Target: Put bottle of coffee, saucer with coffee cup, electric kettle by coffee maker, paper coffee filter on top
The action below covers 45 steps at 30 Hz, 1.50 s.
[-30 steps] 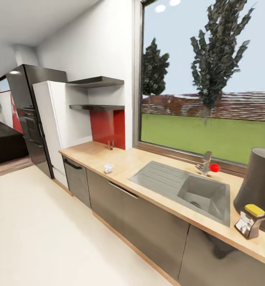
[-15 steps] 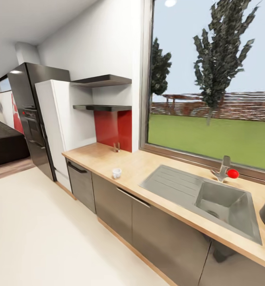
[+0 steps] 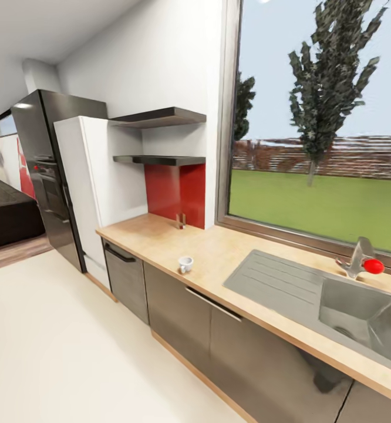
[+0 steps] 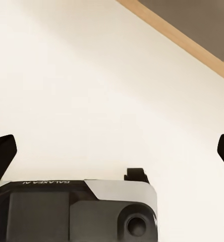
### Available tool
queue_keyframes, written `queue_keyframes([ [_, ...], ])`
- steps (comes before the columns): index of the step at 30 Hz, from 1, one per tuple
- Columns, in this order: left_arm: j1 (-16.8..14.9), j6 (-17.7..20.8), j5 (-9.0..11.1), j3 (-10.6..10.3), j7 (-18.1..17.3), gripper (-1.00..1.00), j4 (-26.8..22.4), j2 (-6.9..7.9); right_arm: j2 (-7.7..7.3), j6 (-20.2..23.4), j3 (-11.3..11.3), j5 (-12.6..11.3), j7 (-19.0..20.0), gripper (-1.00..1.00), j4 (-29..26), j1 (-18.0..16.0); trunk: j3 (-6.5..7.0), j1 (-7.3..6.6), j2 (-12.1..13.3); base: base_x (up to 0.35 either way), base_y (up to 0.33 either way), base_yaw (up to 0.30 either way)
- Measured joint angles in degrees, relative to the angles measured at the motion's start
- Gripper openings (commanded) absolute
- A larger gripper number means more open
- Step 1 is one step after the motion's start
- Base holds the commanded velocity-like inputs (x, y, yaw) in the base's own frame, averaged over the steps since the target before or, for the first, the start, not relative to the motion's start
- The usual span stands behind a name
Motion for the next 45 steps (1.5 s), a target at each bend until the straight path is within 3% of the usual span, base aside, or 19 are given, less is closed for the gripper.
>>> queue_keyframes([
  [31, 0.0, 0.0, -0.01, 0.0, 0.0, 1.0, 0.18, 0.0, 0.02, 0.08, 0.0, -0.01, -0.15, 1.0, -0.02, -0.02, 0.0, 0.0, 0.0, 0.236, 0.263, 0.0],
  [45, -0.01, -0.01, 0.03, 0.0, 0.0, 1.0, 0.28, 0.01, -0.04, 0.15, -0.22, -0.32, -0.14, 1.0, -0.2, -0.02, -1.08, 0.02, 0.01, 0.175, 0.293, -0.046],
])
